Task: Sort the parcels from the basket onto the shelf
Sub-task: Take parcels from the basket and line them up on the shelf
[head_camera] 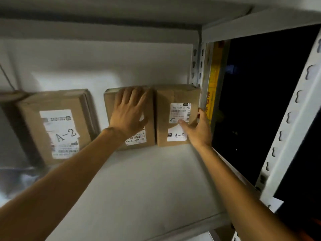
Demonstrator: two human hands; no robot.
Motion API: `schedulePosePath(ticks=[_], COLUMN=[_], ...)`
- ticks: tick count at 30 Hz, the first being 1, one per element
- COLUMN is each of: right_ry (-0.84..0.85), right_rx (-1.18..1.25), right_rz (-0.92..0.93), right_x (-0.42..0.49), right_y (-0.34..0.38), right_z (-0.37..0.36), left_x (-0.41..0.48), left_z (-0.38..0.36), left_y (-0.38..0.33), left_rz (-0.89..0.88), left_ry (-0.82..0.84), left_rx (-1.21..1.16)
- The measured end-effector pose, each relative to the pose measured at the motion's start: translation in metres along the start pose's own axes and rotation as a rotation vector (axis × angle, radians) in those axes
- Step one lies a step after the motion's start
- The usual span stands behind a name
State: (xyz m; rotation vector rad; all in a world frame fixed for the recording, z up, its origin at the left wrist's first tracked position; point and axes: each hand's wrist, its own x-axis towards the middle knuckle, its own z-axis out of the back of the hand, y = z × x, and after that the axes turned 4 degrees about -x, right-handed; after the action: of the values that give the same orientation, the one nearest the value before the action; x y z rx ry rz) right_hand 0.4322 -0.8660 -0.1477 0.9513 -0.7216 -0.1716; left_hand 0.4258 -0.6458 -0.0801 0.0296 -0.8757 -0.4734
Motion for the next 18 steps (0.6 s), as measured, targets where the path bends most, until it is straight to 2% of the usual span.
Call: schedulePosePath(ticks=[5, 18], right_ry=[0.103, 0.098], right_rx=[0.032, 0.071], right_rz=[0.025, 0.015], right_x=[-0.002, -0.028], right_y=[0.015, 0.039], right_z=[-0.024, -0.045], left_x=[-0.013, -0.043], left_z=[0.005, 0.025], left_y=[0.013, 0.042], left_rz=[0.031, 0.041], left_ry=[0.002, 0.045], left_rx=[-0.023, 0.08])
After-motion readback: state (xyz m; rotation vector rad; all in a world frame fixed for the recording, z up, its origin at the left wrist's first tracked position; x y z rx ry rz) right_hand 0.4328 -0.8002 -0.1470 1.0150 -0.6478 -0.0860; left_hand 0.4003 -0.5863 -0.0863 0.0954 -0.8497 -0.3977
